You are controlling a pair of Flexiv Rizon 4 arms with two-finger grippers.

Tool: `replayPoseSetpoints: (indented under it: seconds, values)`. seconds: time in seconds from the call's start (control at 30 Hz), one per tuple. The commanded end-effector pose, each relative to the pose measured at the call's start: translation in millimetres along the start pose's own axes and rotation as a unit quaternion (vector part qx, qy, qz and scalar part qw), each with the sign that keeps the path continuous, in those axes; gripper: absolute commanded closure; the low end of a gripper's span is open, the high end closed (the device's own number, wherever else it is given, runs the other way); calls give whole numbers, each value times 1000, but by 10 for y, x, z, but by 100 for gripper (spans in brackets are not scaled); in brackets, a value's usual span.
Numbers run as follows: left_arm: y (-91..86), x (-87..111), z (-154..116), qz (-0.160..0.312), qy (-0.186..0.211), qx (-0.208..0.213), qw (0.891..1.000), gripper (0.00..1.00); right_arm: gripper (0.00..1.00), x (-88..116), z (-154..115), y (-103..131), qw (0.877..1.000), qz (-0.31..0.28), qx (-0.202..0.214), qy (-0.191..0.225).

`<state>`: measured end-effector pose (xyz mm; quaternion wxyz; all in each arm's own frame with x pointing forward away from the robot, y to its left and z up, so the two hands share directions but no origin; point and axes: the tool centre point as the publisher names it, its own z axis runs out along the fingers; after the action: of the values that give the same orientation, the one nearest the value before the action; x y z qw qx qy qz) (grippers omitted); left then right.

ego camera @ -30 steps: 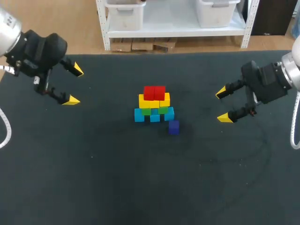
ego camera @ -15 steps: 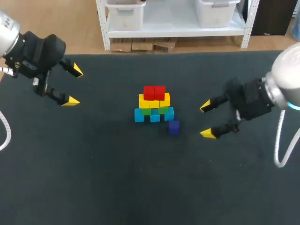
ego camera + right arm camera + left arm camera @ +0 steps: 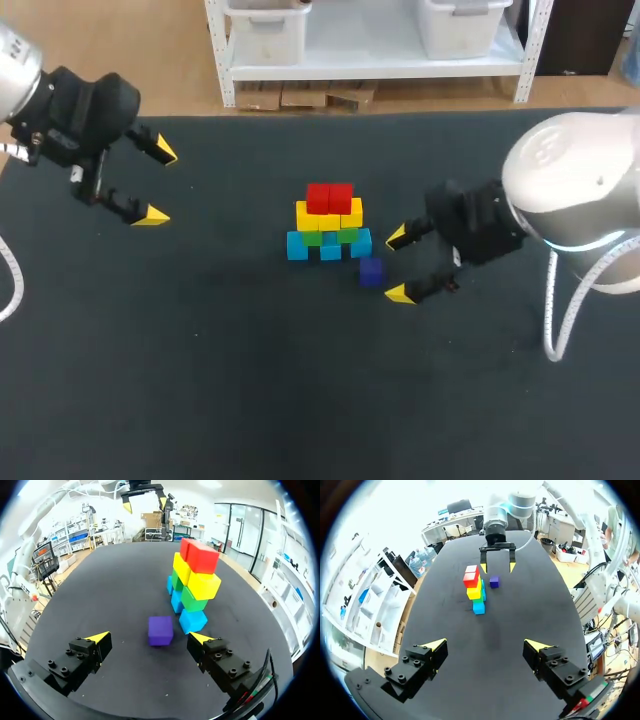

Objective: Place the blue cubes, place green cubes on the blue cubes, place the yellow cubes on the green cubes, then place the red cubes on the yellow cubes, and place purple cube on the red cubes.

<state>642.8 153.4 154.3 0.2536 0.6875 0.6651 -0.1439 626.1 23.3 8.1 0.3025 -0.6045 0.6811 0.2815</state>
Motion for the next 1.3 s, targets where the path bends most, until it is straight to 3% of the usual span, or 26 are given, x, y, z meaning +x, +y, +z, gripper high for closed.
replayPoseSetpoints:
  seconds: [0.03,0.33,0.4,0.5,0.6,0.67,0.8,0.9,0.93,1.1,1.3]
  values:
    - [-11,18,-3,2,-3,-1,1000,0,0,-6,124,-100,1000,5,-3,0]
    - [-11,18,-3,2,-3,-1,1000,0,0,-8,163,-130,1000,15,2,3]
    - [-11,18,-3,2,-3,-1,1000,0,20,-5,177,-118,1000,16,2,3]
    - [-11,18,-3,2,-3,-1,1000,0,25,-7,197,-99,1000,18,0,2]
    - [-11,18,-3,2,-3,-1,1000,0,49,-11,222,-85,1000,18,-2,1]
    - [-11,18,-3,2,-3,-1,1000,0,48,-9,238,-78,1000,19,-5,0]
    - [-11,18,-3,2,-3,-1,1000,0,54,-14,257,-73,1000,18,-7,-2]
    - [-11,18,-3,2,-3,-1,1000,0,82,-13,261,-72,1000,17,-7,-2]
    - [-11,18,-3,2,-3,-1,1000,0,98,-12,261,-72,1000,17,-7,-2]
    - [-11,18,-3,2,-3,-1,1000,0,100,-46,165,-57,1000,14,-5,-2]
    - [-11,18,-3,2,-3,-1,1000,0,100,-195,-134,-23,1000,24,0,-5]
